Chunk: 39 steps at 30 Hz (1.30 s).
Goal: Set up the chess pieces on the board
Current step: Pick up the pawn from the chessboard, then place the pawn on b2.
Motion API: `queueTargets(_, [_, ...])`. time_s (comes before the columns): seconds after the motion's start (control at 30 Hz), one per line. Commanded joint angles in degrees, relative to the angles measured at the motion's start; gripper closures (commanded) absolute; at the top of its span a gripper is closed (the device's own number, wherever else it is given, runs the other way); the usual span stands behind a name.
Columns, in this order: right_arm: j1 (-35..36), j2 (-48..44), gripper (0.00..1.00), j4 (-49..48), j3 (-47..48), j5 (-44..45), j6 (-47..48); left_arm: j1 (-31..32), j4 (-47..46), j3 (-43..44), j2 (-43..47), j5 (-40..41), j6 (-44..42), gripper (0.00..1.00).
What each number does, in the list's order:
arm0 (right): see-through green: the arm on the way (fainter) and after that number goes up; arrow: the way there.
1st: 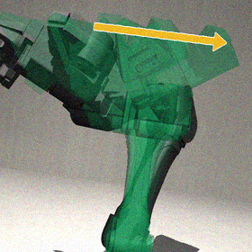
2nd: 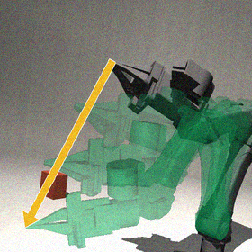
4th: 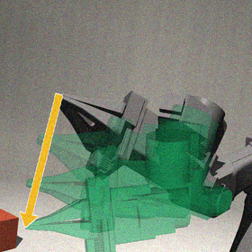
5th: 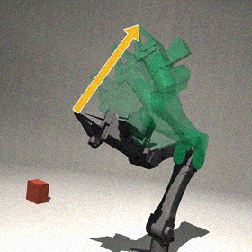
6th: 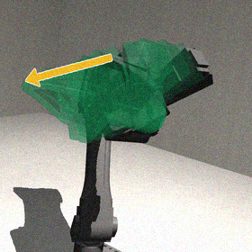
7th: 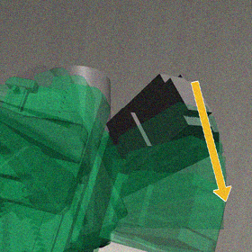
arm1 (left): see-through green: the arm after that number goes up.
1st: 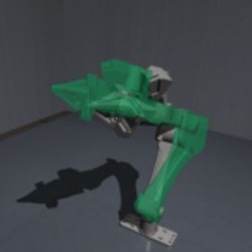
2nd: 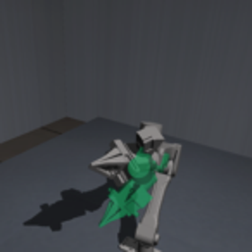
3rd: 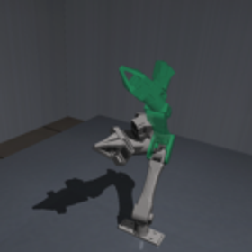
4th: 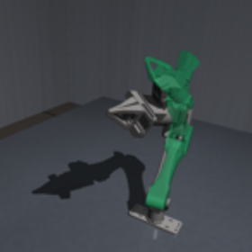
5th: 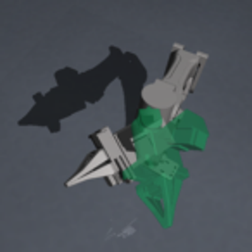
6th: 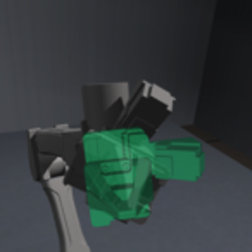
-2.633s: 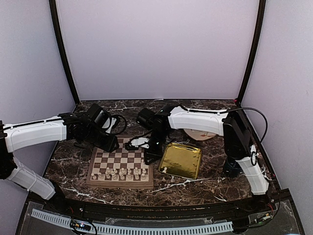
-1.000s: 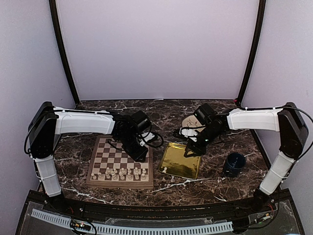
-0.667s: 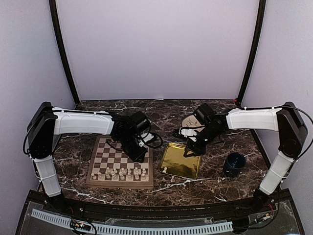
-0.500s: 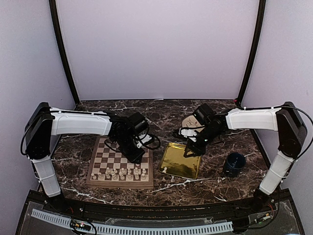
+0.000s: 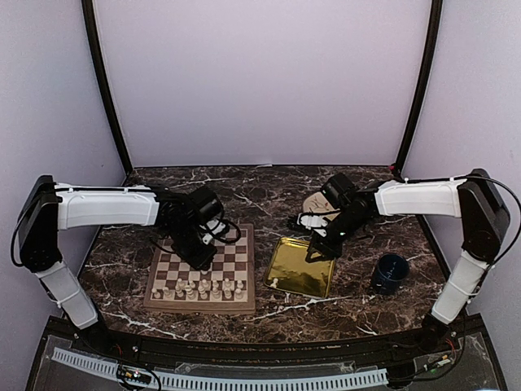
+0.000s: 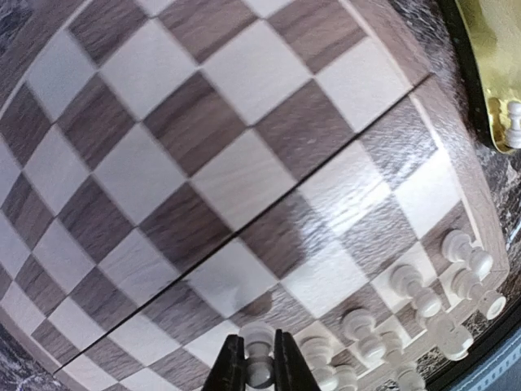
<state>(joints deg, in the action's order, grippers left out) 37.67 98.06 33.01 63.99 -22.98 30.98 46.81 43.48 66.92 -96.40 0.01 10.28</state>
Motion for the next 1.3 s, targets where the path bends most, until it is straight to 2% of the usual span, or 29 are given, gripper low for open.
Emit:
queueTargets(0.0, [0.0,0.8,0.67,0.5,1.7,-1.0,0.1,-3.9,1.9,-3.2,5.4,1.6,4.4,0.9])
queueTargets(0.47, [-0.1,1.1,0.66,0.7,1.7,-1.6,0.0,-9.7,6.5,-10.3,11.6,3.0,11.5,0.89])
queueTargets(1.27, [0.0,2.2,0.66,1.3,1.7,-2.0,0.4,-9.7,7.8,-14.2,11.9,-1.3,13.3,0.89])
